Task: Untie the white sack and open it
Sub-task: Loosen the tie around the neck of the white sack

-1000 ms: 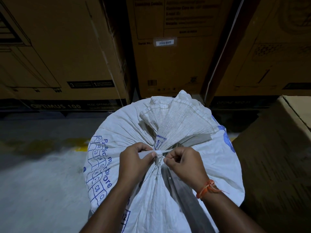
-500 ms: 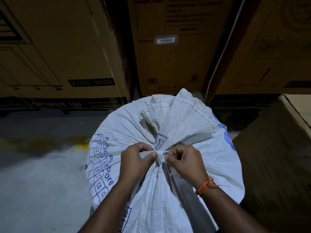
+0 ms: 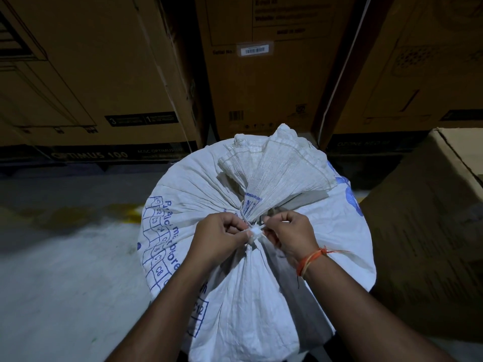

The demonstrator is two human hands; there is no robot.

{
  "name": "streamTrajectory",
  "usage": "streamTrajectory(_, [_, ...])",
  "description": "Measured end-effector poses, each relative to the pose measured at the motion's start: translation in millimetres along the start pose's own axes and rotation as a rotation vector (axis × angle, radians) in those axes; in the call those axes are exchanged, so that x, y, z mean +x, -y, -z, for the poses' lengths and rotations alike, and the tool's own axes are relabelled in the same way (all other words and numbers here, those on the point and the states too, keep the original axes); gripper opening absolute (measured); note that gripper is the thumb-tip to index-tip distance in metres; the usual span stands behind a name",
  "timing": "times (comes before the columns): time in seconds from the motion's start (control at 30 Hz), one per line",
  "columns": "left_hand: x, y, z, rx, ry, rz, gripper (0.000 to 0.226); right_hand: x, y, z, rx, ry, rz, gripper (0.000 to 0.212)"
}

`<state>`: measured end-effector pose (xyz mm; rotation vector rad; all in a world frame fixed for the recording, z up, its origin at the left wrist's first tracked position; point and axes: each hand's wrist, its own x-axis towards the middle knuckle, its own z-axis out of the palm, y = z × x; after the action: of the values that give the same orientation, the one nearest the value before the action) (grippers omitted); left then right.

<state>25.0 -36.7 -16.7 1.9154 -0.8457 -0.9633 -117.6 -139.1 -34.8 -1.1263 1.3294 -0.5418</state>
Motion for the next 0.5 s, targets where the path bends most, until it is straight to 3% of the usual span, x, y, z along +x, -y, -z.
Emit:
streamTrajectory(0.17, [-4.1,-2.3,-1.9,-0.063,-0.035,0.012,0.040,-4.1,1.1,-2.9,-0.016,-0.041,-0.017,0.016])
streamTrajectory(0.37, [9.0,3.6,-6.9,-0.206,-0.122,0.169,0.044,6.1,-1.8,4.0,-0.036,-0.113,0.019,0.029])
streamTrajectory(0.5, [18.8,-0.5,-24.5,-0.151,-0.141,0.259,0.050,9.8,-3.1,2.7,-0.048,-0.074,0.012,0.027])
